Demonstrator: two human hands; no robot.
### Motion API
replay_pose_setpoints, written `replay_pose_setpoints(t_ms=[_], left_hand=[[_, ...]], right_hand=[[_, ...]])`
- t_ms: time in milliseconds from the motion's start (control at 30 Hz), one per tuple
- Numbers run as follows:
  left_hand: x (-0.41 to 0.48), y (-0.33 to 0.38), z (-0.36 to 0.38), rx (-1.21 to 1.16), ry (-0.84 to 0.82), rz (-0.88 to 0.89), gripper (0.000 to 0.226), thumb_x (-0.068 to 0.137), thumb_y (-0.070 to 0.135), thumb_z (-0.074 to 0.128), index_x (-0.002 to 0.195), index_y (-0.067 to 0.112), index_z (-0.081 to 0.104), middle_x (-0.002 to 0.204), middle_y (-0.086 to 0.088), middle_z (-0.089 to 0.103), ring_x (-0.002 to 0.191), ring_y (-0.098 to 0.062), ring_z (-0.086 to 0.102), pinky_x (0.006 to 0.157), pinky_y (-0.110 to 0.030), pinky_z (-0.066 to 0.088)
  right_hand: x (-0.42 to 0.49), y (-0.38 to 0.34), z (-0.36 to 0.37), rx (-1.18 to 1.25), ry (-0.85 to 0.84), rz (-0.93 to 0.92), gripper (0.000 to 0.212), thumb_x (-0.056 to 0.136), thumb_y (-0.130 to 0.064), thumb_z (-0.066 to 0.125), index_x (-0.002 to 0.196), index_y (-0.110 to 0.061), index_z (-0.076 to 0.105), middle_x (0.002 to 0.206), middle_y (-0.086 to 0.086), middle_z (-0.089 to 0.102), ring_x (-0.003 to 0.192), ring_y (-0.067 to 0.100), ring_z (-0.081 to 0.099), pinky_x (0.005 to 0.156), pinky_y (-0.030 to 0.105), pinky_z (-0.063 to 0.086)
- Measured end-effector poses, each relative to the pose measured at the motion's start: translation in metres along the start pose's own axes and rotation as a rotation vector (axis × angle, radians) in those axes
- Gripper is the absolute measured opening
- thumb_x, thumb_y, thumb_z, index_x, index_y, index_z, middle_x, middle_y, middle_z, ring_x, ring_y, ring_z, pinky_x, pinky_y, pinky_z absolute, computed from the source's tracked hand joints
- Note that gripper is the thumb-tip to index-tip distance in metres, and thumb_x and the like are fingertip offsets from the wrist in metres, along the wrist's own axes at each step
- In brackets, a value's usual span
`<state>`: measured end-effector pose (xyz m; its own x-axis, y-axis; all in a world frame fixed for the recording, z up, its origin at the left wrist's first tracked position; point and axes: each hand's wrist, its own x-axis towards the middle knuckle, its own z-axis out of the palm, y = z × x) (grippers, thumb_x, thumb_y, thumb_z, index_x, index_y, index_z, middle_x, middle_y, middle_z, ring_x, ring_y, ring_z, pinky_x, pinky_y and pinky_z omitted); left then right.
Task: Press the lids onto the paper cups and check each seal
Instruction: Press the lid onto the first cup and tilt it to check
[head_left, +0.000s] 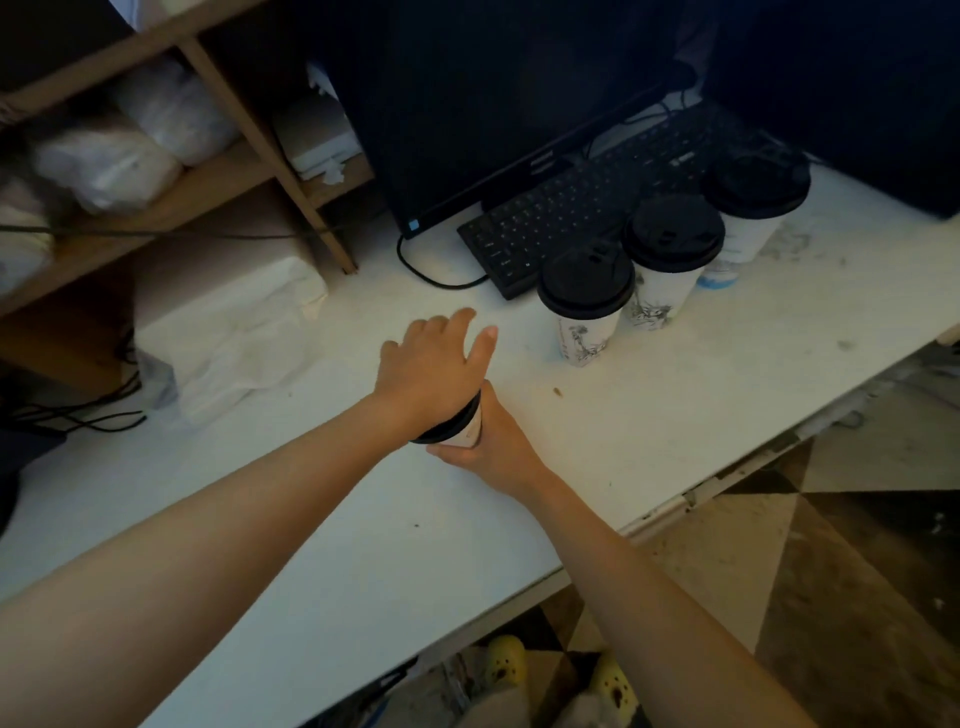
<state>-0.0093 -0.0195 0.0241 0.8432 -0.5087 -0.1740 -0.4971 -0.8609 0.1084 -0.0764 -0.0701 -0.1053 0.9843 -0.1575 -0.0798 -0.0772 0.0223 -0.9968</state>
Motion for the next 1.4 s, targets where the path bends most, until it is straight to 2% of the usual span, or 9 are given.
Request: replay_pose_setpoints(t_ms=[300,500,667,800,933,1033,1133,1300,1400], left_hand=[[-0.005,0.004,0.014,0.07,0.103,0.019,0.045,0.094,0.034,0.031,0.137,0.023,0.039,0.137,-0.004,0.046,0.122,-0.023,0.041,0.096,-0.044,0.031],[-0.008,-0.003,0.001,0.024,-0.011,0.083,0.054,0.094,0.045,0.036,0.144,0.024,0.027,0.148,-0.007,0.033,0.135,-0.026,0.029,0.108,-0.048,0.022],[-0.026,-0.007,-0.002,-0.112,-0.138,-0.257,0.08,0.081,0.065,0.049,0.143,0.021,0.024,0.14,-0.013,0.032,0.128,-0.036,0.035,0.098,-0.047,0.039],[-0.026,-0.035,-0.012,-0.133,-0.249,0.122,0.064,0.073,0.06,0.061,0.126,0.027,0.044,0.125,-0.002,0.044,0.119,-0.024,0.042,0.096,-0.039,0.043],[-0.023,-0.05,-0.019,-0.084,-0.317,0.414,0.059,0.067,0.06,0.053,0.121,0.036,0.049,0.121,0.011,0.047,0.118,-0.012,0.039,0.097,-0.034,0.041],[-0.02,-0.052,-0.016,-0.091,-0.171,0.366,0.07,0.073,0.072,0.035,0.131,0.033,0.046,0.133,0.006,0.045,0.128,-0.015,0.035,0.103,-0.043,0.037],[-0.021,-0.046,-0.009,-0.139,-0.012,0.131,0.067,0.083,0.067,0.043,0.136,0.027,0.042,0.14,-0.002,0.041,0.132,-0.023,0.032,0.102,-0.046,0.038],[-0.022,-0.039,0.012,-0.036,0.11,0.069,0.048,0.085,0.057,0.044,0.114,0.02,0.052,0.119,-0.002,0.053,0.111,-0.022,0.044,0.075,-0.032,0.038],[-0.02,-0.041,0.016,-0.012,0.149,0.077,0.047,0.081,0.057,0.039,0.105,0.018,0.051,0.108,-0.001,0.053,0.102,-0.021,0.045,0.068,-0.03,0.034]], right_hand=[[0.006,0.01,0.001,-0.01,-0.006,-0.037,0.072,0.072,-0.019,0.081,0.131,-0.02,0.039,0.117,0.002,0.061,0.106,0.014,0.061,0.086,0.037,0.055],[-0.005,-0.006,0.0,0.002,0.023,-0.032,0.073,0.073,-0.011,0.08,0.127,-0.031,0.035,0.12,-0.005,0.058,0.104,-0.003,0.057,0.08,0.011,0.048],[-0.024,-0.002,0.022,0.064,0.185,-0.021,0.063,0.077,-0.003,0.076,0.124,-0.023,0.039,0.113,-0.012,0.052,0.099,-0.014,0.053,0.083,0.011,0.044],[-0.036,0.0,0.008,-0.144,0.039,-0.033,0.067,0.082,-0.012,0.072,0.136,-0.008,0.034,0.129,0.003,0.044,0.113,0.008,0.044,0.093,0.02,0.042],[-0.011,-0.008,-0.019,-0.198,-0.253,-0.011,0.088,0.077,-0.018,0.078,0.146,-0.017,0.024,0.148,0.002,0.037,0.133,0.014,0.039,0.108,0.034,0.038],[-0.005,-0.009,-0.008,-0.189,-0.21,0.031,0.079,0.076,-0.017,0.079,0.139,-0.02,0.033,0.136,0.0,0.049,0.122,0.015,0.05,0.098,0.026,0.046],[-0.01,-0.003,0.006,-0.057,-0.063,0.01,0.073,0.075,-0.009,0.079,0.13,-0.029,0.035,0.126,-0.008,0.051,0.112,0.002,0.052,0.087,0.008,0.044],[-0.011,0.0,0.012,-0.056,-0.013,-0.015,0.076,0.075,-0.013,0.079,0.13,-0.036,0.033,0.13,-0.007,0.052,0.119,0.007,0.051,0.097,0.022,0.044],[-0.008,-0.003,0.009,-0.081,-0.072,-0.015,0.077,0.076,-0.013,0.078,0.128,-0.045,0.031,0.129,-0.014,0.05,0.118,-0.003,0.049,0.098,0.016,0.041]])
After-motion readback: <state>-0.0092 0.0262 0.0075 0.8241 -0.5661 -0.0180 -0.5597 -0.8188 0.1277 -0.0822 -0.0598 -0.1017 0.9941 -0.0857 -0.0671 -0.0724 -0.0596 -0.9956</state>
